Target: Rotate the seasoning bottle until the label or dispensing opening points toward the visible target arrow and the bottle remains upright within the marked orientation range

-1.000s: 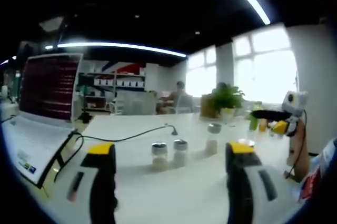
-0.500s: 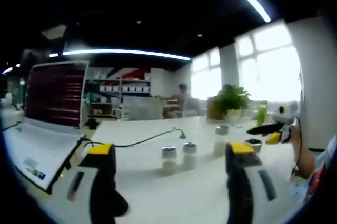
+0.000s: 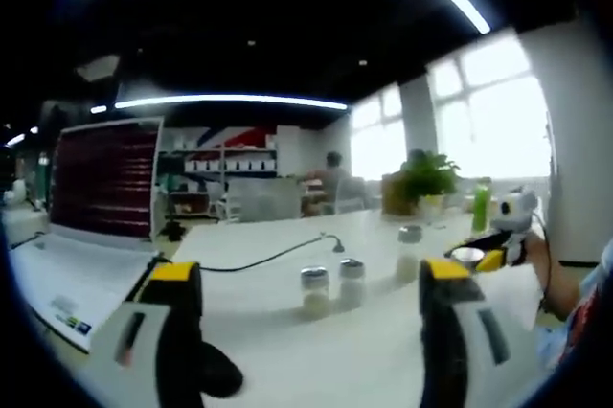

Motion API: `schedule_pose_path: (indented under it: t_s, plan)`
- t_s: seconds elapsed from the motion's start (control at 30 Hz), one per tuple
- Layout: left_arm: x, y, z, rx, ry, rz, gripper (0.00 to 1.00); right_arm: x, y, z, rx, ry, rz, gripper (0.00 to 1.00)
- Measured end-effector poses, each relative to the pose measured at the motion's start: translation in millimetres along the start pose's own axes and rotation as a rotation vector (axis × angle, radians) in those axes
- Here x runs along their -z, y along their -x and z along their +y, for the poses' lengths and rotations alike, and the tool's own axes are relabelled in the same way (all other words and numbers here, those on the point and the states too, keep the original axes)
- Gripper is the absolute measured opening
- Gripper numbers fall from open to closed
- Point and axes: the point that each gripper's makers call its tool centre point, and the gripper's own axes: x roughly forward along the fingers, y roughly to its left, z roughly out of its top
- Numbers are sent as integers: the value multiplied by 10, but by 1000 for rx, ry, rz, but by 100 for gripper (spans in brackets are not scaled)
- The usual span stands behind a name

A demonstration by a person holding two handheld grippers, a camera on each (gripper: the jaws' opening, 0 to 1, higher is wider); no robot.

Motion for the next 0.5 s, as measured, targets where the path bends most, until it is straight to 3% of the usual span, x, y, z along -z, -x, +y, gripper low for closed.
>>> schedule_pose_path:
  t_s: [0.5]
  plan:
    - [-5,-12,-15,14,25,-5,99,10,-51,58,-33,31,-15,40]
